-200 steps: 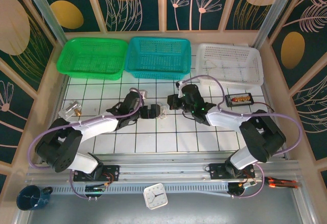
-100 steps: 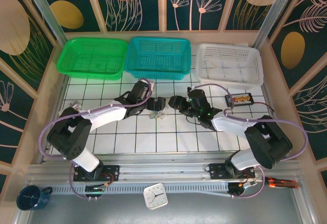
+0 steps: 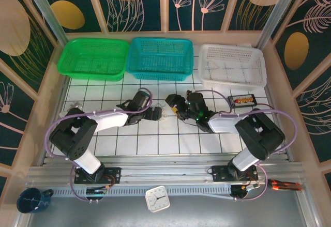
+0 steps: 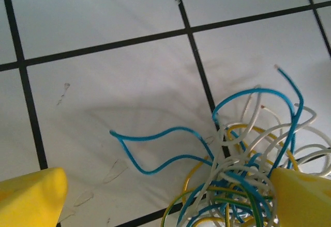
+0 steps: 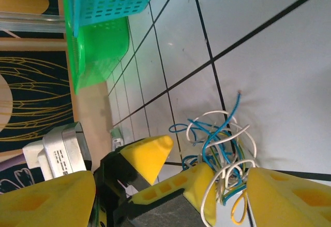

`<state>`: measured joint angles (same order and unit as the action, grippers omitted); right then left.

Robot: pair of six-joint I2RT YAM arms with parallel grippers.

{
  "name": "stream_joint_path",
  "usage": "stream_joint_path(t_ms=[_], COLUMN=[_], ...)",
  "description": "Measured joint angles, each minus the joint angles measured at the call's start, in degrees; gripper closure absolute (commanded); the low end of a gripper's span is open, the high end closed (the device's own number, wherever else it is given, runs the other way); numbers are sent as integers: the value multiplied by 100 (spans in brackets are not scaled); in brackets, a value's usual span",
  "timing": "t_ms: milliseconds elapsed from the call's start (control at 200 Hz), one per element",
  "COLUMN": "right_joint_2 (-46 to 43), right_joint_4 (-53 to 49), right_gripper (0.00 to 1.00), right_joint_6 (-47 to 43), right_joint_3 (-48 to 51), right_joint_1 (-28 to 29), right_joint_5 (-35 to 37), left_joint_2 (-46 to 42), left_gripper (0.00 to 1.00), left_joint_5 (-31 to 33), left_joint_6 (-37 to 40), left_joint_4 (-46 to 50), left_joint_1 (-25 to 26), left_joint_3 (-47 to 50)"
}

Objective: Untangle the cables

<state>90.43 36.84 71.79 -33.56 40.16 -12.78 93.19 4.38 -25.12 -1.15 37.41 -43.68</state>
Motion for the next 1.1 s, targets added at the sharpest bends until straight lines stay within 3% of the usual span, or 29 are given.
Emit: stream_joint_path(t_ms=[265, 601, 1101], right_joint_2=[719, 990, 1117], right_joint_4=[809, 1272, -166], right_gripper=[26, 32, 40], right_joint_6=[509, 629, -662], right_joint_3=[0, -4, -841], right_joint_1=[166, 247, 205], right_joint_5=[-149, -273, -61], left_joint_2=[-208, -1167, -1309], left_gripper=[1, 1, 1], left_joint_5=[7, -240, -251], left_joint_6=[-155, -509, -715], left_joint_4=[-199, -468, -599], left_joint_1=[0, 0, 0], left_joint_3=[365, 664, 944])
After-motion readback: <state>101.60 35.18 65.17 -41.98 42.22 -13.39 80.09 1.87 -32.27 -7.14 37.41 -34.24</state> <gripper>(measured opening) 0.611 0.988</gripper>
